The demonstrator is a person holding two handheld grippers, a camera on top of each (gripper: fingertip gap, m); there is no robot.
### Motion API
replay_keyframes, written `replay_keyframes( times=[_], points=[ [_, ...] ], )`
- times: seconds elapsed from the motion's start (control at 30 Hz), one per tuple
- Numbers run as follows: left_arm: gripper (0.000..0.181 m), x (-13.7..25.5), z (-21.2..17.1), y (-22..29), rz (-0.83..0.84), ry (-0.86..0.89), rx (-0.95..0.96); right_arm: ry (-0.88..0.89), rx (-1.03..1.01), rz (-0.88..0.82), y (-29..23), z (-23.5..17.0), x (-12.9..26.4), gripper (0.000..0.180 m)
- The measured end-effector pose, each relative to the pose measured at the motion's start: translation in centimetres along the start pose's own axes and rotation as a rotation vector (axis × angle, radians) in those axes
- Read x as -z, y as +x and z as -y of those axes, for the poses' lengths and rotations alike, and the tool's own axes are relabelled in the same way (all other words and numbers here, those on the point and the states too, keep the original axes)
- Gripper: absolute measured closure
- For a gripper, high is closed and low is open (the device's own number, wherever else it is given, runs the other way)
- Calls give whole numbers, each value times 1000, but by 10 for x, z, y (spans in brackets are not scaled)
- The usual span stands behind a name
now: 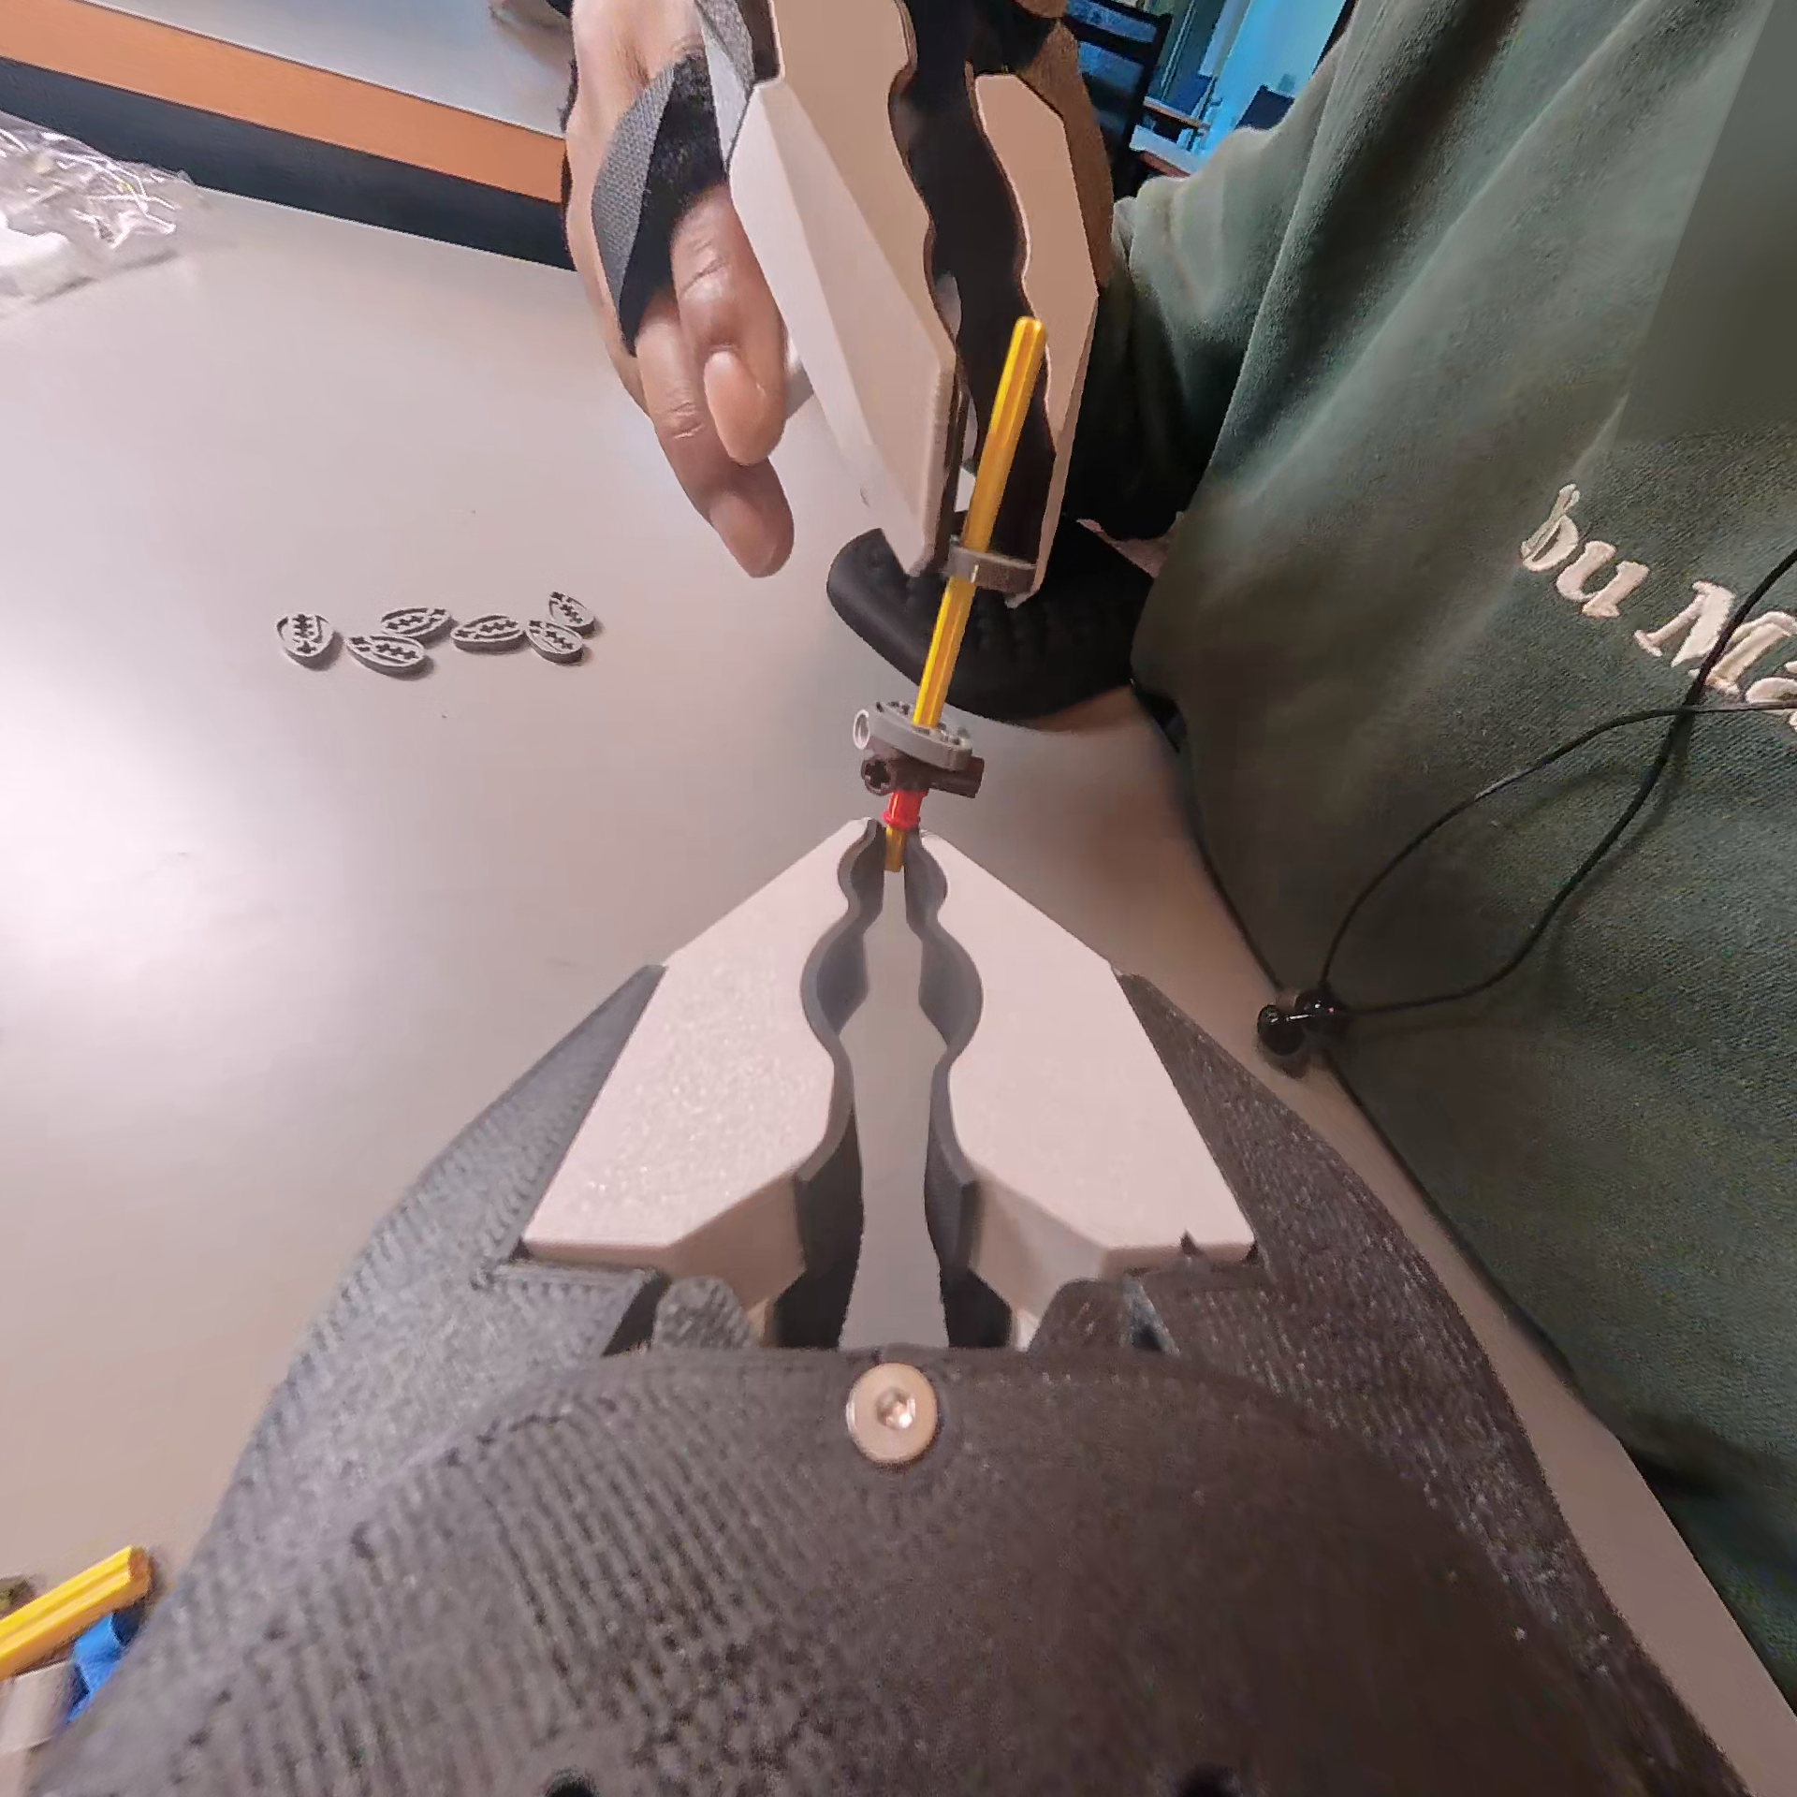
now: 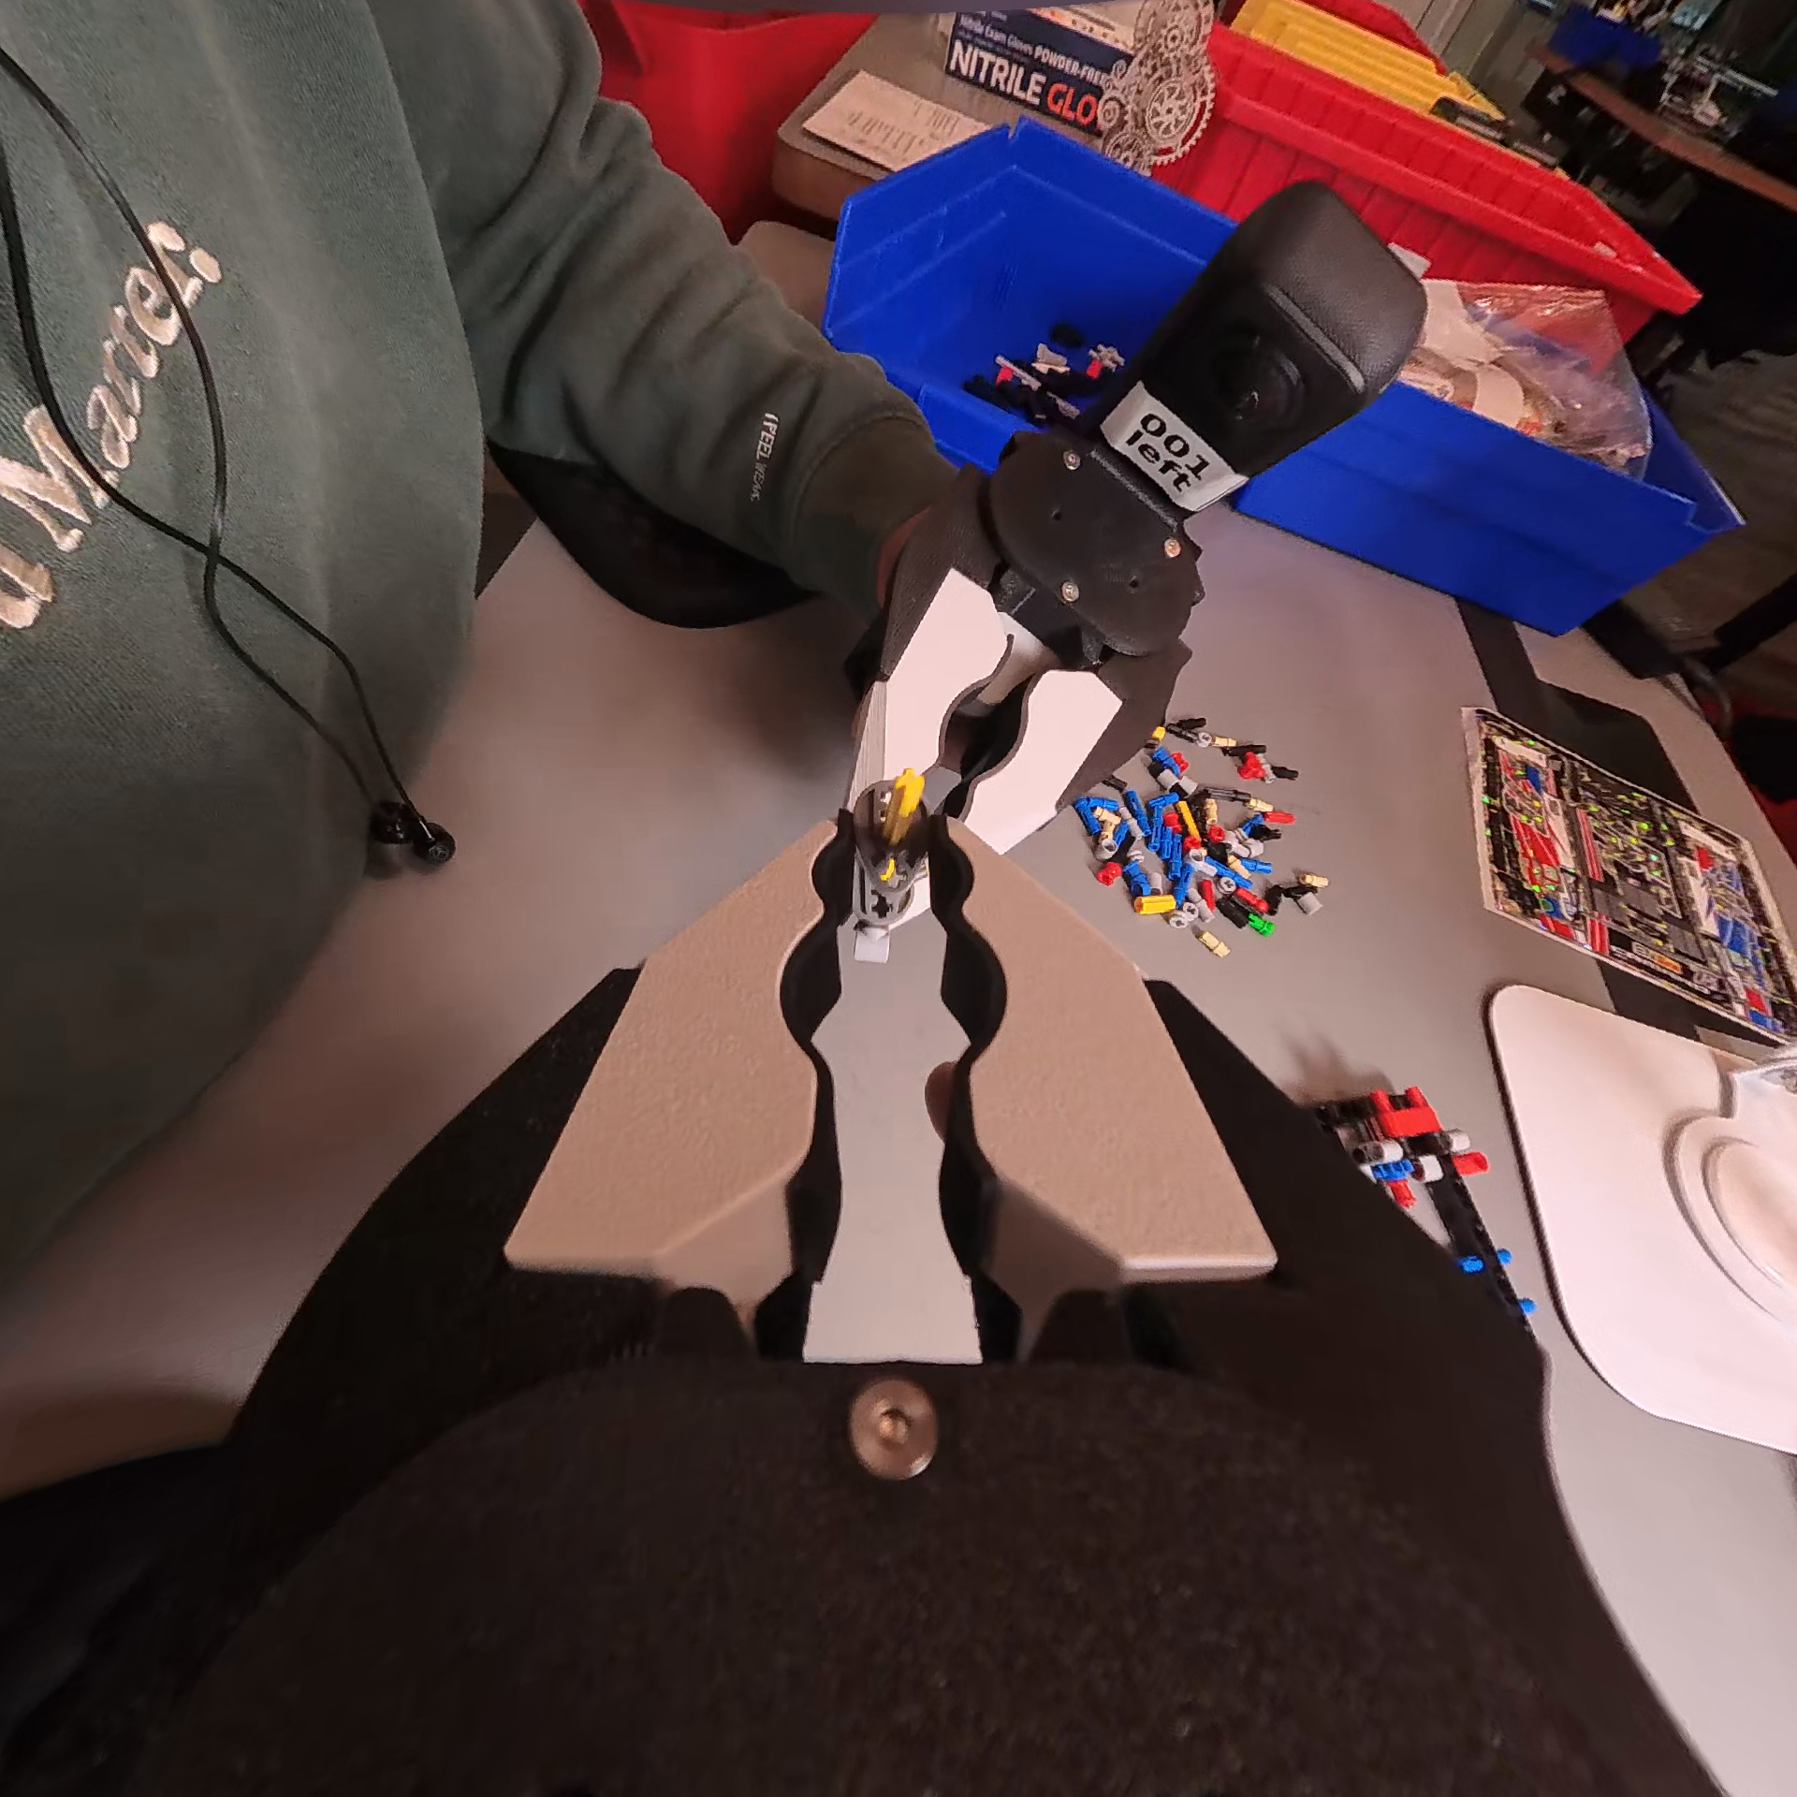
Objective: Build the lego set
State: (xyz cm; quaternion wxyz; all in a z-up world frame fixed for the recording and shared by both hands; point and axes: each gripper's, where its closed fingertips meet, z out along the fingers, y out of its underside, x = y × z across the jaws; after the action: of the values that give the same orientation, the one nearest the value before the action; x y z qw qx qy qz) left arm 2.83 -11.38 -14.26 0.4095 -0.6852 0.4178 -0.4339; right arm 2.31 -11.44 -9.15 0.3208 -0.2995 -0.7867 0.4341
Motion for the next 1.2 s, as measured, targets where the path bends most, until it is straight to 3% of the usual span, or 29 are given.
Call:
replay_keyframes(
  times=[0.6, 0.9, 1.2],
  points=[
    [180, -6, -10, 3, -4, -68, -37, -155, 39, 50, -10, -24, -19, 166],
    [180, -8, -16, 6, -7, -103, -65, -153, -7, 87, -17, -30, -24, 166],
    [180, -10, -20, 0, 53, -137, -129, -238, 35, 30, -16, -35, -25, 166]
  ],
)
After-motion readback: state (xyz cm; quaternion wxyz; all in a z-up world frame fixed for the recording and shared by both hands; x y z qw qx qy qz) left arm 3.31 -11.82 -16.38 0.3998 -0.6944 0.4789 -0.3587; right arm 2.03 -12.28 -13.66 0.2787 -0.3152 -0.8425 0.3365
